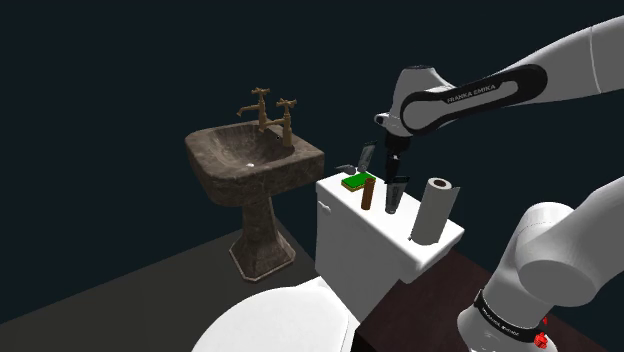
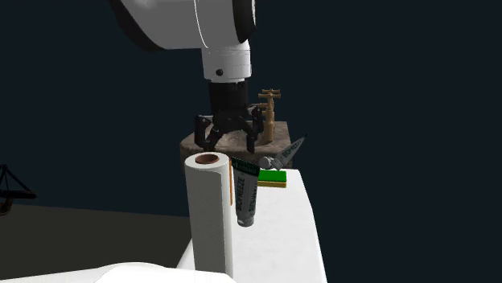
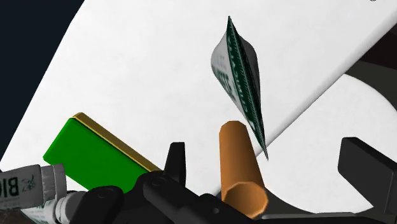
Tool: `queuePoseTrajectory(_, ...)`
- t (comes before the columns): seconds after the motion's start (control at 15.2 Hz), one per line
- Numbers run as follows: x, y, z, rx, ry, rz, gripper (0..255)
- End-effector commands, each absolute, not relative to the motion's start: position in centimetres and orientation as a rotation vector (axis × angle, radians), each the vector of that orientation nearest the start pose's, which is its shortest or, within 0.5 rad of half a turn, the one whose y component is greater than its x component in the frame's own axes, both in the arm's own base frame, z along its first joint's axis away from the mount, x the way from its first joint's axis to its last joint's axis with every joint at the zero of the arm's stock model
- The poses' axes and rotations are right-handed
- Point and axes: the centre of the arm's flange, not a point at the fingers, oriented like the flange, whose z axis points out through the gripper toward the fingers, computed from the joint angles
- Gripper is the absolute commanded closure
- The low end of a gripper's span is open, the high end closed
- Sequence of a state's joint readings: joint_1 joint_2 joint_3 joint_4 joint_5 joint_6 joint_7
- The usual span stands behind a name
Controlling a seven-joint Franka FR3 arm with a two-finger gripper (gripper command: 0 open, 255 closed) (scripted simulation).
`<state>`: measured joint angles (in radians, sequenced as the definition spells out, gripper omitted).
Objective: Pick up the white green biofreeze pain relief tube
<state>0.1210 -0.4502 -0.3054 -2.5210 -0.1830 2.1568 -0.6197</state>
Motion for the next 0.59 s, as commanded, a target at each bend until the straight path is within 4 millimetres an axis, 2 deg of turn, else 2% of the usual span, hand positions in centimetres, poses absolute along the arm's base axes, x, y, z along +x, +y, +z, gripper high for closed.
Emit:
queuePoseTrajectory(0.0, 40.4, -8.5, 42.3, -3.068, -0.878, -0.095, 0)
queuePoseTrajectory(0.13, 40.4, -8.5, 41.0, -3.068, -0.878, -0.095, 0)
queuePoseTrajectory(0.26, 40.4, -8.5, 41.0, -3.068, -0.878, -0.095, 0)
queuePoseTrajectory(0.33, 40.3, -8.5, 41.0, -3.068, -0.878, -0.095, 255)
queuePoseTrajectory(0.53, 40.3, -8.5, 41.0, -3.068, -0.878, -0.095, 255)
